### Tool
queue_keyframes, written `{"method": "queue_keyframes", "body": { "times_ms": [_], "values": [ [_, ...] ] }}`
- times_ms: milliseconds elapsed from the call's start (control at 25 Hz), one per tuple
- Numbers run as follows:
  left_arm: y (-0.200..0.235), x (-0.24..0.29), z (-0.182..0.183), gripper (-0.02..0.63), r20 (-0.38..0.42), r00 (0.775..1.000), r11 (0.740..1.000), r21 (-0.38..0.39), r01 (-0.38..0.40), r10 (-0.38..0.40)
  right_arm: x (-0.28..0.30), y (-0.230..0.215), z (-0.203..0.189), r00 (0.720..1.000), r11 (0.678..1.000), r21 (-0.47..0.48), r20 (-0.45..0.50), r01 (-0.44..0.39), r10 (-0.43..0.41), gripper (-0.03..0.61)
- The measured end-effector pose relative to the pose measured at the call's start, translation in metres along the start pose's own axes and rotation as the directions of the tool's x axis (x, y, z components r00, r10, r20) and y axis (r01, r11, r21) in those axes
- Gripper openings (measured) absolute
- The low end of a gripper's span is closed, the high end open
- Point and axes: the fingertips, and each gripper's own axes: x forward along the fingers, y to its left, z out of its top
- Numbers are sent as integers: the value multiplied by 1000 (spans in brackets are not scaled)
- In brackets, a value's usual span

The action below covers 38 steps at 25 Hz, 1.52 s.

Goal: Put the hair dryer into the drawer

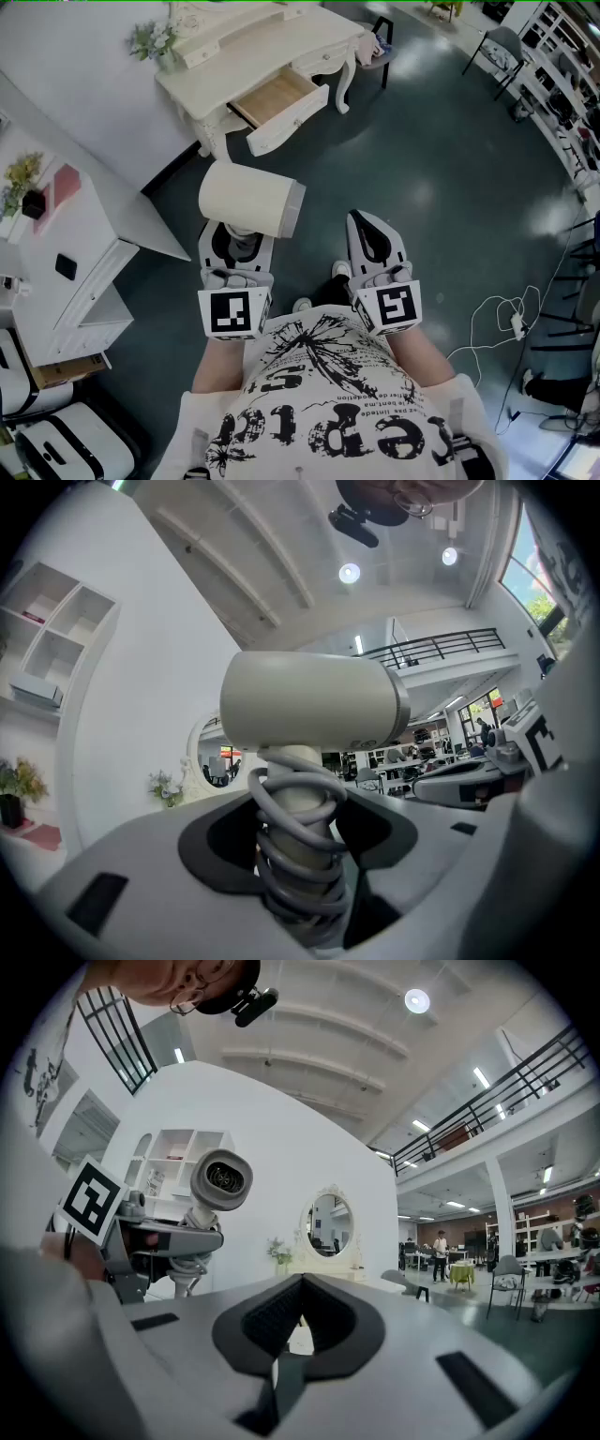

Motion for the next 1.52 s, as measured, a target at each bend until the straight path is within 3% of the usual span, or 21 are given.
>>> {"method": "queue_keyframes", "body": {
  "times_ms": [440, 920, 1240, 1520],
  "values": [
    [7, 3, 1, 250, 9, 1000, 1000, -16, -3, 3, 8, 2, 3, 1000, 1000, 5, 2, -12, 12, 17],
    [23, 15, -23, 250, -16, 1000, 999, -52, -12, 11, 27, -1, -10, 1000, 1000, -2, -22, 4, -4, 17],
    [34, 65, -25, 250, -41, 997, 997, -44, -60, 59, 73, -32, -9, 998, 999, -10, -18, -54, 54, 17],
    [41, 148, -35, 251, -93, 988, 992, -23, -127, 125, 149, -94, -16, 990, 990, 12, -30, -139, 139, 17]
  ]
}}
